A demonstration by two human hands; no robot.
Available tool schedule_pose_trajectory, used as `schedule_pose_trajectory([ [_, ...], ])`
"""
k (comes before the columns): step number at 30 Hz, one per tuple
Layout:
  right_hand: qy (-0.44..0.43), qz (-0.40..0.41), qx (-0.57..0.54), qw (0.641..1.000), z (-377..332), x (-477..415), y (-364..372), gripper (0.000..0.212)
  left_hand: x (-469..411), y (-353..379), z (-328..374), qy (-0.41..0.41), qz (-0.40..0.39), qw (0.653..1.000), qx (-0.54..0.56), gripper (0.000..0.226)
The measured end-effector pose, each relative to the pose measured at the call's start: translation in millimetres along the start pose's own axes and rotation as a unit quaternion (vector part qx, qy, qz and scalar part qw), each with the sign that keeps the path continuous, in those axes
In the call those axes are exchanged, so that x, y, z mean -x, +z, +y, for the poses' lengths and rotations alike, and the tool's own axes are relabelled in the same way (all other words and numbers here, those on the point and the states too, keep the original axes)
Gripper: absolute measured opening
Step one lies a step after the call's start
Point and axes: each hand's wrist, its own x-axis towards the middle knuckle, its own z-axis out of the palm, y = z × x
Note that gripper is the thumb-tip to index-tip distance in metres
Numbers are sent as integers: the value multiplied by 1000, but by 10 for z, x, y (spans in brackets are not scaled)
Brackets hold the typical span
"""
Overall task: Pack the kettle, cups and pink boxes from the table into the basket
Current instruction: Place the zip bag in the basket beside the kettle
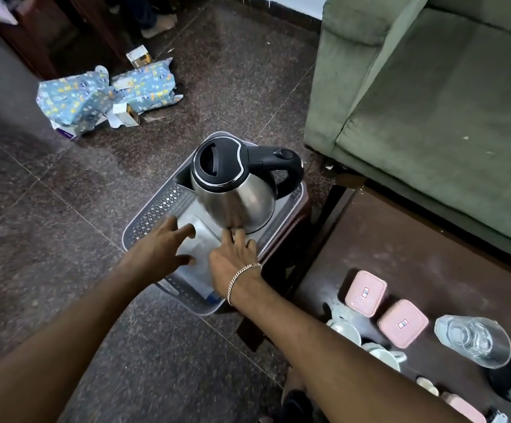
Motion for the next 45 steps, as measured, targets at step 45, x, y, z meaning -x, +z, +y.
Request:
schedule_pose_trajectory([
  [45,13,271,-223,936,1091,1531,-17,26,668,122,1647,98,148,974,139,48],
])
